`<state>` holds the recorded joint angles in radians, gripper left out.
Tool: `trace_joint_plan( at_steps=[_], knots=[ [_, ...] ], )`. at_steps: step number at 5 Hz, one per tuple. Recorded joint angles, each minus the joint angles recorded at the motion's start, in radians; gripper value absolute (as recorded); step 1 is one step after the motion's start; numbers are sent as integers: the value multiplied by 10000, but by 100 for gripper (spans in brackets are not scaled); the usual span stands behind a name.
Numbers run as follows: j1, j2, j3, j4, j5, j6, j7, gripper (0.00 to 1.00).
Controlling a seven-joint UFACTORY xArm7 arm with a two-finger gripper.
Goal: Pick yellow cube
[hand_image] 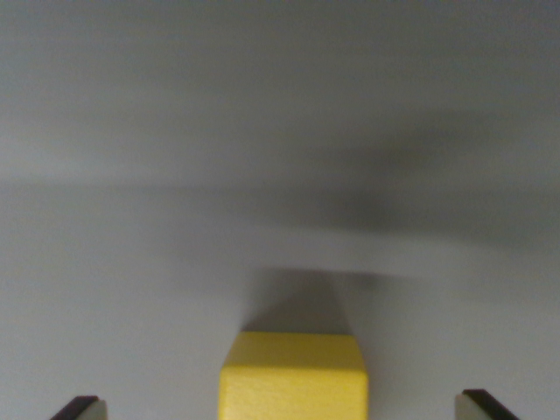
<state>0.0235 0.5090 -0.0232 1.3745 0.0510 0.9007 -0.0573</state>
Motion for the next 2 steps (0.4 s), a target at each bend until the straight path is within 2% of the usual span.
trace_joint_plan(
  at_steps=[1, 2],
  knots=[
    [0, 0, 0, 0, 0, 0, 0, 0],
    [1, 259, 7, -113, 43, -295, -6, 0]
  ],
)
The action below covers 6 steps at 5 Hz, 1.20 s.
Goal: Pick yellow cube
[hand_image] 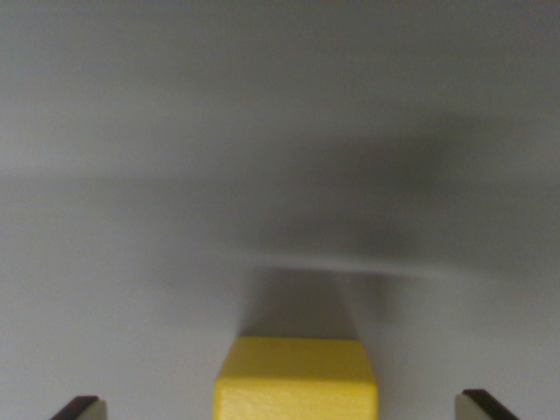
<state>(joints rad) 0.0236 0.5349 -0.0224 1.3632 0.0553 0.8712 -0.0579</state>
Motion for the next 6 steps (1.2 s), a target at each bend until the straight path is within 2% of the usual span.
trace_joint_plan(
  at_steps=[1, 2, 3, 4, 6],
  knots=[
    [0, 0, 0, 0, 0, 0, 0, 0],
    [1, 210, 6, -92, 35, -239, -5, 0],
    [1, 210, 6, -92, 35, -239, -5, 0],
    [1, 367, 10, -160, 60, -418, -8, 0],
    [1, 455, 12, -199, 75, -518, -10, 0]
  ],
)
